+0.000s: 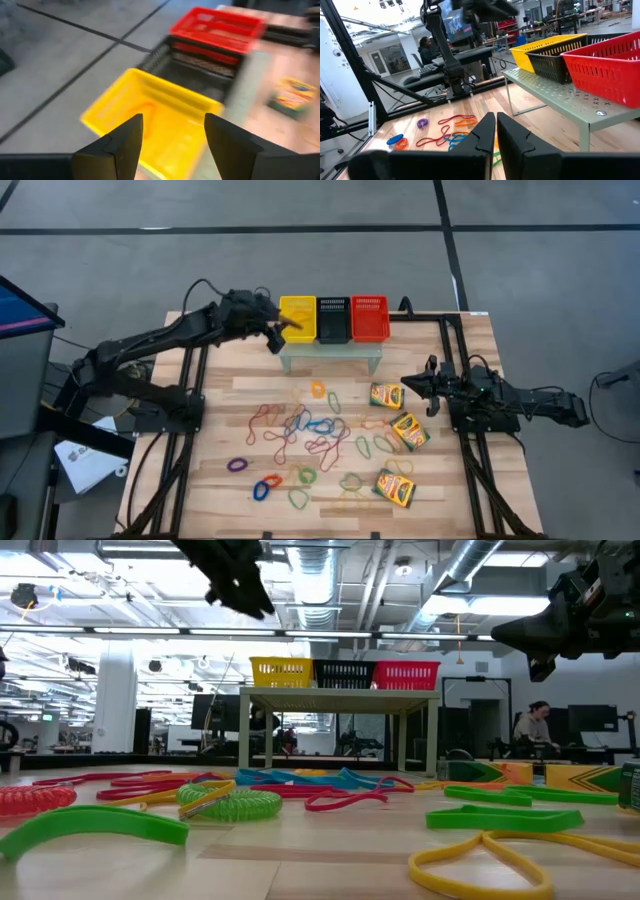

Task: Pick & Place Office Desk Supplies
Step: Put the small orange rubber band into the yellow bin on the shelf

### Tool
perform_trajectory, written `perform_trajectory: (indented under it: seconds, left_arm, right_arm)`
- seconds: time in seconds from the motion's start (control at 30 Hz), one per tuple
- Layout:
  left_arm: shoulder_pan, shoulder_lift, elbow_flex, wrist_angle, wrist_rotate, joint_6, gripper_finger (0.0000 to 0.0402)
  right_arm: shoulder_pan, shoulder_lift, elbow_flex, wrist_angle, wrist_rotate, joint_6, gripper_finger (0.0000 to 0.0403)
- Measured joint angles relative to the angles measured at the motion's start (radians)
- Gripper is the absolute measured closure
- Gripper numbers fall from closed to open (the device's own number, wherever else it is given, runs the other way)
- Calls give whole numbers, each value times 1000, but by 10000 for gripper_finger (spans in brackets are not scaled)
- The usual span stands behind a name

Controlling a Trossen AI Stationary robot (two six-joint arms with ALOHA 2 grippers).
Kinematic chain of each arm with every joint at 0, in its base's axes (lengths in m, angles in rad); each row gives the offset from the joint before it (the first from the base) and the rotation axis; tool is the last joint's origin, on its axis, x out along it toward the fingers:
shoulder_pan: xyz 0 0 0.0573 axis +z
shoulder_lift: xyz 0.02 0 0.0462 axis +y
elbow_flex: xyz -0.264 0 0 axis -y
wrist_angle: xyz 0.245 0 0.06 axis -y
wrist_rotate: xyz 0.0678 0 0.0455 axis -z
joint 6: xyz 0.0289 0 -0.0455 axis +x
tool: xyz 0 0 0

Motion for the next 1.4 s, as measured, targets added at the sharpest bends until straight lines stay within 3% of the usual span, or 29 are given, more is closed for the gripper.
perform_trajectory:
  seconds: [0.3, 0.5, 0.87, 1.13, 1.4]
  left_arm:
    - [-314, -40, -4, -316, -14, -243, 206]
    - [-432, 47, -55, -347, -26, -290, 206]
    - [-343, 216, -216, -290, 44, -290, 211]
    - [-231, 233, -368, -82, 160, -238, 211]
    - [-194, 233, -426, -53, 186, -204, 211]
  right_arm:
    - [0, 0, 0, 0, 0, 0, 386]
    - [0, 0, 0, 1, 0, 0, 386]
    - [0, 0, 0, 0, 0, 0, 386]
    - [0, 0, 0, 0, 0, 0, 386]
    - [0, 0, 0, 0, 0, 0, 386]
